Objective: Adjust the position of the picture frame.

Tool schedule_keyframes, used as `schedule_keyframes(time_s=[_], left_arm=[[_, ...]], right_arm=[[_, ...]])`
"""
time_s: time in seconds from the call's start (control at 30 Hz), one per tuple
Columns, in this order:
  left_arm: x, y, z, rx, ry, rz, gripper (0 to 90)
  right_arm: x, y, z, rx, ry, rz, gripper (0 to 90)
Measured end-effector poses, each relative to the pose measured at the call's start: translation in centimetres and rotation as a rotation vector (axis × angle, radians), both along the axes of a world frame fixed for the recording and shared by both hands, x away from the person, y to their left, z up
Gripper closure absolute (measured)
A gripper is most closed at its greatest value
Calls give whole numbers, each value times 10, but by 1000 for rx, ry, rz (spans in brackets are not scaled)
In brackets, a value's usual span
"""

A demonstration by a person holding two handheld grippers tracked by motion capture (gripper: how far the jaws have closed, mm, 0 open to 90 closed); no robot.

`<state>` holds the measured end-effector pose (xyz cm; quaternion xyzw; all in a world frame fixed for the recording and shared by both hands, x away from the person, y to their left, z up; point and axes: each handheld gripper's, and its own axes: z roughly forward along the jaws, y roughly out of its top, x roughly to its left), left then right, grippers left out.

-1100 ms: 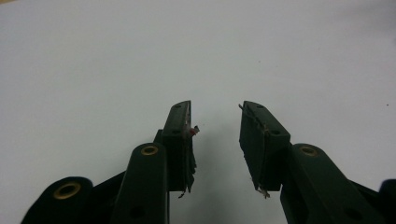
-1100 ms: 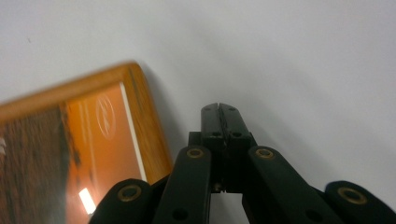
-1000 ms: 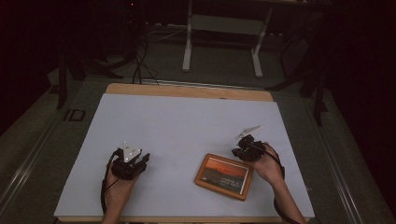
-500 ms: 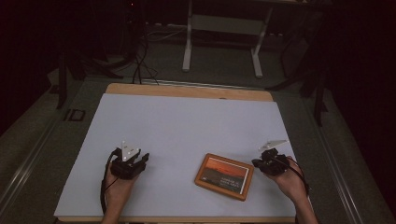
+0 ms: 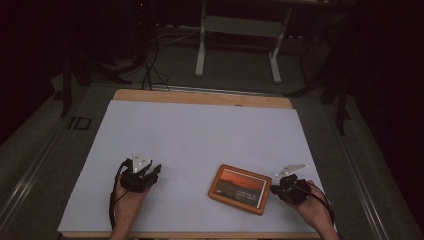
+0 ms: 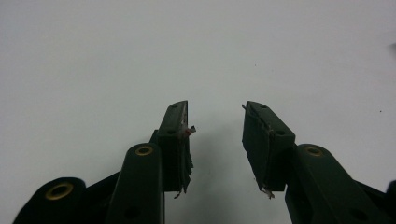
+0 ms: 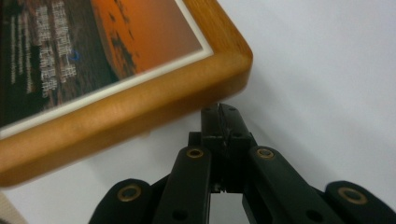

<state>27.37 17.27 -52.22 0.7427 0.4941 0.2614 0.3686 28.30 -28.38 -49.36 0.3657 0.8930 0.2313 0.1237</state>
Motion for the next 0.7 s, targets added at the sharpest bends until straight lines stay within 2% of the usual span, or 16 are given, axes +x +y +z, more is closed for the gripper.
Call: schedule_keyframes(time_s=[0.1,0.2,0.23,0.27,0.3,0.33,0.37,0.4,0.43,0.47,0.5,0.57,0.63,0.67,0.7], left_arm=[[2,0,0,-2,2,-7,609],[3,0,0,-11,7,-14,609],[3,-1,0,-14,9,-24,609],[3,-1,0,-14,9,-24,610],[3,-2,0,-14,6,-36,610],[3,-2,0,-14,6,-36,609],[3,-3,0,-12,7,-51,609],[3,-3,0,-12,7,-51,609],[3,-4,0,-12,9,-62,609],[3,-4,0,-12,9,-62,609],[3,-5,0,-16,11,-72,609],[3,-5,0,-20,14,-81,606],[4,-5,-1,-28,23,-106,599],[4,-5,-1,-28,23,-106,598],[6,-6,-1,-29,30,-118,595]], right_arm=[[5,8,0,-52,0,-5,900],[11,12,0,-50,2,-9,900],[19,19,0,-54,2,-17,900],[19,19,0,-54,2,-17,900],[29,27,1,-57,0,-8,900],[29,27,1,-57,0,-8,900],[39,38,1,-62,-2,-2,900],[39,38,1,-62,-2,-2,900],[51,50,1,-66,-4,8,900],[51,50,1,-66,-4,8,900],[63,63,1,-64,-3,20,900],[67,67,0,-62,-1,24,900],[84,86,-1,-43,-2,39,900],[84,86,-1,-43,-2,39,900],[91,97,-2,-18,5,47,900]])
